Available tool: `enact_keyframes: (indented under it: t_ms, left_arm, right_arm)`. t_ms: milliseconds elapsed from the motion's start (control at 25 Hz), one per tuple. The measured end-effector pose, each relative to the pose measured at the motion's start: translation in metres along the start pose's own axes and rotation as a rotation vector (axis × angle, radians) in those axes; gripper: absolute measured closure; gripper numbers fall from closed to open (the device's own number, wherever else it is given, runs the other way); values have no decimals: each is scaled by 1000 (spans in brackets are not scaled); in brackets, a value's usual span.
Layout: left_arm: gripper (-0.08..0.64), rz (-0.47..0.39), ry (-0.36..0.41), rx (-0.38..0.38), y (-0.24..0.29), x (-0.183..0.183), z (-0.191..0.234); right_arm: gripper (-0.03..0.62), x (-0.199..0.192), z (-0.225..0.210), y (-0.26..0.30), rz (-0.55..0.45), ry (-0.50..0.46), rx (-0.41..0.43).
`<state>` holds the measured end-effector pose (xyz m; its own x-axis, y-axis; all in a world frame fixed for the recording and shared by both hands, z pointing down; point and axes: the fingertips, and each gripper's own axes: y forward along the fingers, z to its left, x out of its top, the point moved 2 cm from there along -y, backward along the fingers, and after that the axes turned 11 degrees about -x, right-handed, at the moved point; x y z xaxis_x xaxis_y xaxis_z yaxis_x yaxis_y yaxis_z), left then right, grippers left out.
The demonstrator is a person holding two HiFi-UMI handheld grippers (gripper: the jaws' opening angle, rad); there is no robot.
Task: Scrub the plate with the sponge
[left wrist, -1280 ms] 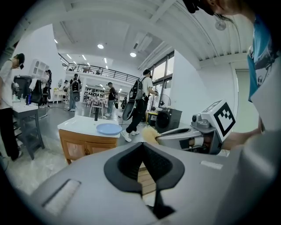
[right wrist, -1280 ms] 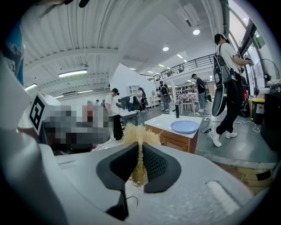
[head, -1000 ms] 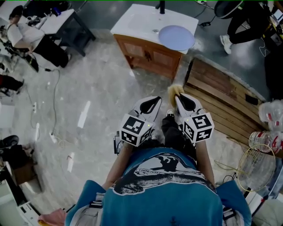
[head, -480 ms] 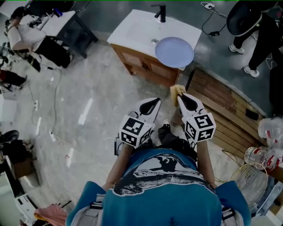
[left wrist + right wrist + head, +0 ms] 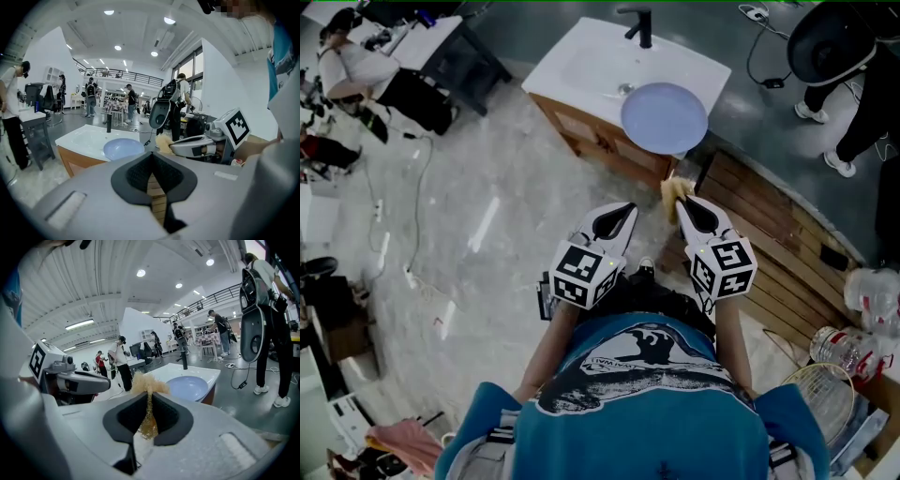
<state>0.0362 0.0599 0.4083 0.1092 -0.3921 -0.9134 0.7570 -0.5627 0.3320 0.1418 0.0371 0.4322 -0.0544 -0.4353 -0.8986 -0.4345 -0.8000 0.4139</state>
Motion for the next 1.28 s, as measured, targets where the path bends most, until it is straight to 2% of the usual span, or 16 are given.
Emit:
enact_keyframes:
  t_ms: [320,720,1040,1280]
  left_arm:
    - [543,12,-24,59,-2,2,12]
    - [543,29,-52,29,22,5,39]
    - [512,32,-88,11,55,22,107]
    - [478,76,-102,-27,82,35,168]
  right_arm:
    - [563,-3,-16,9,19,47,-2]
    - [563,-2,-31,34,42,63,-31]
    - [563,21,-49,90,64,53,-61]
    - [563,48,-59,144,82,38,-83]
